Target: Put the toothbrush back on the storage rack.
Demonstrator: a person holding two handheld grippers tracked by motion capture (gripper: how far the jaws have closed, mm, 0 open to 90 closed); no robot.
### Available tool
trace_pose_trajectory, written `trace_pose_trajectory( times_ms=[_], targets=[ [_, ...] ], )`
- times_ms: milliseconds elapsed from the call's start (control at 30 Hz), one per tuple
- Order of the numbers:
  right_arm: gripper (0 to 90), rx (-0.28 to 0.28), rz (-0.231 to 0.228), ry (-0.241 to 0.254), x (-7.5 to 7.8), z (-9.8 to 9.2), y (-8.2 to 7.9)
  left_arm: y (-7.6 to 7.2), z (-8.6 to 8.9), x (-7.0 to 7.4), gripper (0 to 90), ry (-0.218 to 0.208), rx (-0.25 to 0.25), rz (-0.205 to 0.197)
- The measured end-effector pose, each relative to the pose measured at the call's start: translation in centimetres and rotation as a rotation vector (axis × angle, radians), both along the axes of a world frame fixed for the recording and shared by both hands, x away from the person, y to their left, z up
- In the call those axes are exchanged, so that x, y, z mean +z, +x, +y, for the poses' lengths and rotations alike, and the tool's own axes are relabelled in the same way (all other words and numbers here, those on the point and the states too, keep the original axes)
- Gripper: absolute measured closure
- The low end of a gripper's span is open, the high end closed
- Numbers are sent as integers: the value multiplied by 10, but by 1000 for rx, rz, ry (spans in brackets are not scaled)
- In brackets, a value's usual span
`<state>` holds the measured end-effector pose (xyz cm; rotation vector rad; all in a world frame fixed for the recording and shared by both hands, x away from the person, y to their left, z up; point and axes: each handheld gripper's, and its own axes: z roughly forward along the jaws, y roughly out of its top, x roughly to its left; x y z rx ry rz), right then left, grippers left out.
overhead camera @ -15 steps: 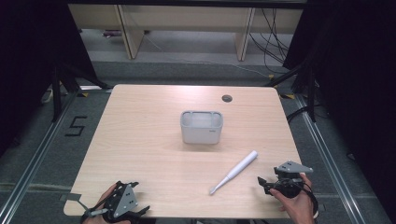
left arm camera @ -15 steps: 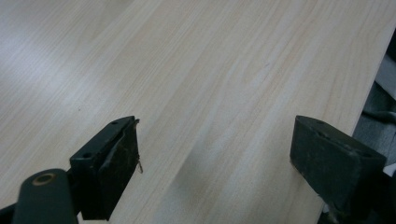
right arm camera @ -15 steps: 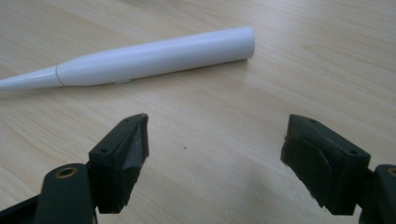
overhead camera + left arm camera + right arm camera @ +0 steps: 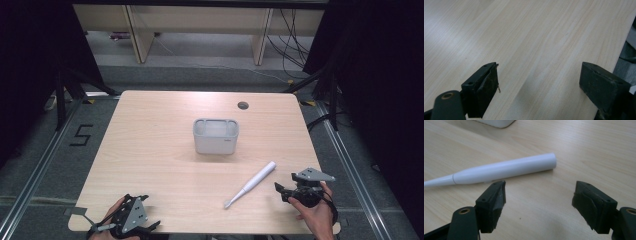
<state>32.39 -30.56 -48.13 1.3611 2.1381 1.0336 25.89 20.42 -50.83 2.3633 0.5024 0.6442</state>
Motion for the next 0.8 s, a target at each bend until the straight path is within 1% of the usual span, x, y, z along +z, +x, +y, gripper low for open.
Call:
trace_pose_trajectory(
  times_ms=[33, 67, 100, 133, 167, 200, 233, 267, 300, 333, 367, 400, 467, 500, 567, 600, 633, 667, 700, 733, 767, 800],
  targets=[
    [268, 7, -14, -13, 1, -1, 2, 0, 0, 0, 151, 2, 1, -2],
    [270, 21, -7, -6, 1, 0, 3, 0, 0, 0, 150, 0, 1, -1],
    [279, 10, -22, 0, 1, 2, 4, 0, 0, 0, 151, -1, 2, -1],
    [293, 24, -35, -8, 2, 1, 6, 0, 0, 0, 151, -2, 1, -1],
    [301, 20, -12, -4, 3, 3, 6, 0, 0, 0, 151, -2, 2, -2],
    [311, 33, -41, -25, 3, 2, 9, 0, 0, 0, 151, -2, 2, -1],
    [330, 24, -33, -9, 4, 5, 9, 0, 0, 0, 151, 0, 2, -2],
    [337, 46, -58, -49, 5, 4, 12, 0, 0, 0, 151, -2, 4, -2],
    [345, 38, -57, -50, 6, 5, 12, 0, 0, 0, 151, -2, 5, -4],
    [369, 49, -68, -62, 7, 6, 13, 0, 0, 0, 151, -3, 6, -5],
    [388, 52, -61, -49, 8, 7, 14, 0, 0, 0, 150, -6, 4, -3],
    [397, 51, -82, -57, 9, 8, 15, 0, 0, 0, 151, -6, 3, -3],
    [415, 48, -86, -52, 10, 10, 18, 0, 0, 0, 151, -7, 3, -3],
    [422, 49, -95, -55, 10, 11, 20, 0, -1, 0, 151, -22, 2, 4],
    [451, 60, -86, -65, 9, 12, 24, 0, -1, 0, 151, -17, 1, 5],
    [455, 64, -86, -70, 9, 13, 26, 0, 0, 0, 151, -5, 6, -4],
    [473, 75, -86, -81, 8, 15, 29, 0, 0, 0, 150, -2, 5, -3],
    [473, 75, -86, -81, 8, 15, 29, 0, 1, 0, 150, 1, 3, 1],
    [504, 75, -83, -78, 8, 17, 32, 0, 1, 0, 151, -4, -2, 10],
    [504, 75, -83, -78, 8, 17, 32, 1, 1, 0, 151, -6, -1, 9],
    [511, 82, -90, -87, 6, 17, 33, 1, 0, 0, 150, -5, 10, -2],
    [524, 81, -75, -79, 7, 18, 35, 1, 0, 0, 150, -3, 3, 4]
  ],
)
